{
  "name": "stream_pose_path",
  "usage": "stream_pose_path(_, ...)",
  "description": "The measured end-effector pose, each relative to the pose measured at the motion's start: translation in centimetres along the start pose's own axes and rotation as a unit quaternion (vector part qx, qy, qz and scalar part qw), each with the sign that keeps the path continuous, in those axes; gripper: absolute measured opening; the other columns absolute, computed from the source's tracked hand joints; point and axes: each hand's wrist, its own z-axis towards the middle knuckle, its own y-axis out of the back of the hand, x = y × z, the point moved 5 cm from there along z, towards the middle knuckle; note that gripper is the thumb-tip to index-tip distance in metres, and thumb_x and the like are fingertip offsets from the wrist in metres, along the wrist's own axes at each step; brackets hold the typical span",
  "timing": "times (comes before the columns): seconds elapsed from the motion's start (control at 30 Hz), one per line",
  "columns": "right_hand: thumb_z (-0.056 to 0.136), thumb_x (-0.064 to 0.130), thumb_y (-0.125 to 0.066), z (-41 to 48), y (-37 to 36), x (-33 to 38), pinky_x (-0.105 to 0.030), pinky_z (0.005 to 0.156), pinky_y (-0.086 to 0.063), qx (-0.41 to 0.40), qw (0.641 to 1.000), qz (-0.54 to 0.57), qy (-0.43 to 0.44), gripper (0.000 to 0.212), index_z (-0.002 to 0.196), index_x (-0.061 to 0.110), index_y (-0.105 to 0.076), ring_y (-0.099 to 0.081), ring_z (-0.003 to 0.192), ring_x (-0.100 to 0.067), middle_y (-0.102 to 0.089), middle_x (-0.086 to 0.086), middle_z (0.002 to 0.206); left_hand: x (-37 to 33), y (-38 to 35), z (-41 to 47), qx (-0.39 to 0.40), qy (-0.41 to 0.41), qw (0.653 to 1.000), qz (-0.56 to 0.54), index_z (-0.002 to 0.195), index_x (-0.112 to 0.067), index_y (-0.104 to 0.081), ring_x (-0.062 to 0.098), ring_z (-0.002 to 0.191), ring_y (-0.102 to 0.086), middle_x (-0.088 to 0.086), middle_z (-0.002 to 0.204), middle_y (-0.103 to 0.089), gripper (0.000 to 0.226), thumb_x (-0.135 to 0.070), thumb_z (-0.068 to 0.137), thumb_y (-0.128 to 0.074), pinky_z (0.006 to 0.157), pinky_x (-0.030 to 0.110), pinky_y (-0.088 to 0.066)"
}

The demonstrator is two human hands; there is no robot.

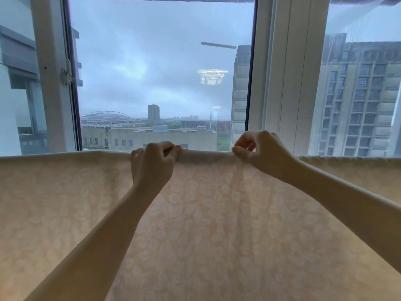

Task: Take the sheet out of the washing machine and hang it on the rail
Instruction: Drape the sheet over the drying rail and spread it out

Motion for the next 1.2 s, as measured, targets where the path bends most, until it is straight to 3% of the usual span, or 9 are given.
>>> stream_pose_path(0.2, 0.085, 0.029, -0.069, -2.0, 1.8, -1.7, -0.009, 0.066, -0.043, 0.01, 1.0, -0.003, -0.023, 0.007, 0.088, 0.023, -0.07, -0.061, 0.077, 0.002, -0.066, 0.014, 0.079, -0.1, 0.2, 0.1, -0.027, 0.029, 0.999, 0.003, 0.09, -0.019, -0.075, 0.019, 0.07, -0.062, -0.003, 0.074, -0.072, 0.024, -0.035, 0.093, -0.057, 0.082, 0.031, -0.041)
stream_pose_path(0.33, 0.087, 0.02, -0.067, -1.6, 1.9, -1.7, -0.018, 0.071, -0.048, -0.015, 0.999, -0.003, -0.029, 0.007, 0.089, 0.016, -0.072, -0.058, 0.068, 0.002, -0.061, 0.015, 0.071, -0.9, 0.2, 0.5, -0.034, 0.046, 0.998, -0.011, 0.091, -0.017, -0.075, 0.022, 0.074, -0.064, 0.001, 0.079, -0.074, 0.023, -0.033, 0.092, -0.059, 0.082, 0.036, -0.048)
stream_pose_path(0.47, 0.092, 0.016, -0.06, 0.0, 3.7, -2.5, -0.012, 0.049, -0.044, -0.079, 0.994, 0.019, -0.073, 0.014, 0.096, 0.005, -0.068, -0.047, 0.053, 0.0, -0.064, 0.002, 0.075, -1.3, 0.8, 2.0, -0.051, 0.057, 0.997, -0.024, 0.087, -0.016, -0.074, 0.026, 0.074, -0.065, 0.003, 0.077, -0.072, 0.023, -0.032, 0.092, -0.06, 0.075, 0.036, -0.05)
stream_pose_path(0.6, 0.092, 0.016, -0.06, 0.2, 4.0, -4.0, -0.026, 0.072, -0.054, -0.055, 0.994, 0.005, -0.097, 0.016, 0.097, 0.003, -0.068, -0.06, 0.068, -0.013, -0.068, -0.009, 0.088, -1.1, -0.7, 2.4, 0.049, 0.033, 0.997, 0.045, 0.08, -0.015, -0.073, 0.027, 0.075, -0.065, 0.004, 0.074, -0.071, 0.023, -0.031, 0.09, -0.061, 0.072, 0.033, -0.048)
stream_pose_path(0.7, 0.091, 0.017, -0.062, -0.7, 2.9, -4.6, -0.01, 0.061, -0.041, -0.021, 0.996, -0.027, -0.088, 0.015, 0.096, 0.005, -0.07, -0.056, 0.064, -0.001, -0.065, -0.001, 0.08, -1.4, -1.6, 1.1, 0.113, -0.003, 0.993, 0.03, 0.081, -0.019, -0.073, 0.018, 0.068, -0.064, -0.002, 0.071, -0.07, 0.026, -0.037, 0.092, -0.058, 0.068, 0.03, -0.045)
stream_pose_path(0.8, 0.089, 0.018, -0.064, -0.9, 3.0, -4.7, -0.007, 0.059, -0.038, -0.02, 0.996, -0.029, -0.086, 0.014, 0.096, 0.007, -0.07, -0.056, 0.064, 0.0, -0.063, 0.003, 0.077, -3.4, -2.2, -0.1, 0.16, -0.06, 0.985, -0.009, 0.094, -0.027, -0.073, 0.007, 0.075, -0.062, -0.013, 0.085, -0.072, 0.022, -0.042, 0.092, -0.057, 0.071, 0.026, -0.041)
stream_pose_path(0.9, 0.089, 0.018, -0.065, -1.0, 3.0, -4.3, -0.004, 0.057, -0.035, -0.009, 0.996, -0.045, -0.071, 0.014, 0.096, 0.007, -0.07, -0.055, 0.064, 0.0, -0.064, 0.002, 0.078, -4.6, -2.7, -0.6, 0.149, -0.092, 0.984, 0.016, 0.106, -0.03, -0.072, 0.008, 0.084, -0.064, -0.014, 0.097, -0.072, 0.026, -0.043, 0.094, -0.053, 0.075, 0.027, -0.044)
stream_pose_path(1.03, 0.089, 0.017, -0.065, -1.7, 3.5, -4.6, -0.005, 0.055, -0.039, -0.009, 0.996, -0.06, -0.063, 0.013, 0.096, 0.007, -0.07, -0.055, 0.064, 0.002, -0.062, 0.007, 0.074, -4.6, -3.3, -1.0, 0.152, -0.113, 0.979, 0.079, 0.105, -0.029, -0.07, 0.009, 0.065, -0.061, -0.012, 0.068, -0.066, 0.033, -0.046, 0.098, -0.043, 0.069, 0.026, -0.041)
stream_pose_path(1.2, 0.091, 0.02, -0.061, -3.1, 5.5, -4.7, -0.008, 0.055, -0.041, -0.056, 0.995, 0.033, -0.071, 0.007, 0.096, 0.016, -0.065, -0.06, 0.075, -0.002, -0.064, 0.008, 0.082, -5.1, -3.4, -1.5, 0.136, -0.164, 0.971, 0.109, 0.117, -0.035, -0.065, 0.01, 0.084, -0.066, -0.014, 0.101, -0.072, 0.037, -0.049, 0.099, -0.036, 0.089, 0.033, -0.044)
